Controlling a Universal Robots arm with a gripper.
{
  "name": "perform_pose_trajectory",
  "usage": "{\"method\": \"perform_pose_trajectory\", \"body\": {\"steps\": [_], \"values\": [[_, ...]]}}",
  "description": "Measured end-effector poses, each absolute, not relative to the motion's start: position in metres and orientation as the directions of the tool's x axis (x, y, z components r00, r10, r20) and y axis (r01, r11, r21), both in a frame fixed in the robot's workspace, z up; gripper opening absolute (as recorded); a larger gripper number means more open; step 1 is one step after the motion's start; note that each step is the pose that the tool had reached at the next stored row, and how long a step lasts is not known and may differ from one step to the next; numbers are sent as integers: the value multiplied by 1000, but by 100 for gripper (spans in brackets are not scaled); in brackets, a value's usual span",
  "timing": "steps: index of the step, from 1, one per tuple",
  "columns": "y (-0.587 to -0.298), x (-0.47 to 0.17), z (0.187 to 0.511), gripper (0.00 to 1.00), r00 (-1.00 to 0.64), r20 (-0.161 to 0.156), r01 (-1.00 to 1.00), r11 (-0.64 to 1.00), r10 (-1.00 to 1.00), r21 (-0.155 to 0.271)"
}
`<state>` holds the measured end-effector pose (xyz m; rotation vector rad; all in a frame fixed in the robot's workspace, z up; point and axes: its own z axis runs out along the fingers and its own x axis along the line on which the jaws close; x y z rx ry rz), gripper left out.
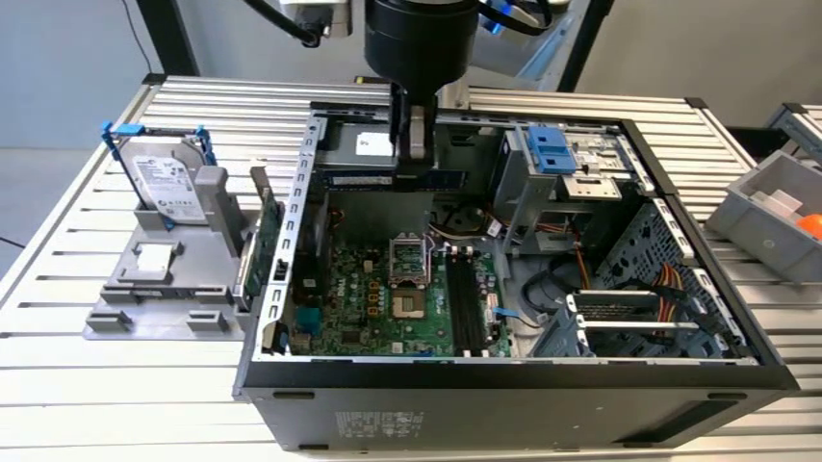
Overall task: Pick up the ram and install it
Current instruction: 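Pick up the ram and move it above insertion slot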
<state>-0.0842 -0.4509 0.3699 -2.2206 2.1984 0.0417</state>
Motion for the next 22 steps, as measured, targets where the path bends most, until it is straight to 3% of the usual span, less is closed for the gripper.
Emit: {"method": "perform_pose_trajectory", "body": {"steps": [22], "values": [[-451, -36, 370, 0, -7, -30, -1000, 6, -1000, 5]]}}
